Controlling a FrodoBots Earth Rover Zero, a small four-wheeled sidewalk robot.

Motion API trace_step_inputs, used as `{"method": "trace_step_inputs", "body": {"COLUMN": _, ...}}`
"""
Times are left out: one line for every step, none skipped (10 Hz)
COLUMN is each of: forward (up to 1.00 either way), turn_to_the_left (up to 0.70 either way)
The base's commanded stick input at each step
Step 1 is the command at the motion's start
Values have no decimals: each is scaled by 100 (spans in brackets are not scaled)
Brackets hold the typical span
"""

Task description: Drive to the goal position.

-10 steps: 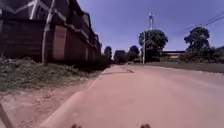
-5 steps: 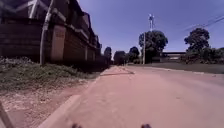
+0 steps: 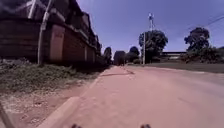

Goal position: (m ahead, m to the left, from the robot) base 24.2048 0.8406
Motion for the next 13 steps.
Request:
{"method": "trace_step_inputs", "body": {"forward": 30, "turn_to_the_left": 0}}
{"method": "trace_step_inputs", "body": {"forward": 30, "turn_to_the_left": 0}}
{"method": "trace_step_inputs", "body": {"forward": 30, "turn_to_the_left": 0}}
{"method": "trace_step_inputs", "body": {"forward": 30, "turn_to_the_left": 0}}
{"method": "trace_step_inputs", "body": {"forward": 30, "turn_to_the_left": 0}}
{"method": "trace_step_inputs", "body": {"forward": 30, "turn_to_the_left": 0}}
{"method": "trace_step_inputs", "body": {"forward": 30, "turn_to_the_left": 0}}
{"method": "trace_step_inputs", "body": {"forward": 30, "turn_to_the_left": 0}}
{"method": "trace_step_inputs", "body": {"forward": 30, "turn_to_the_left": 0}}
{"method": "trace_step_inputs", "body": {"forward": 30, "turn_to_the_left": 0}}
{"method": "trace_step_inputs", "body": {"forward": 30, "turn_to_the_left": 0}}
{"method": "trace_step_inputs", "body": {"forward": 30, "turn_to_the_left": 0}}
{"method": "trace_step_inputs", "body": {"forward": 30, "turn_to_the_left": 0}}
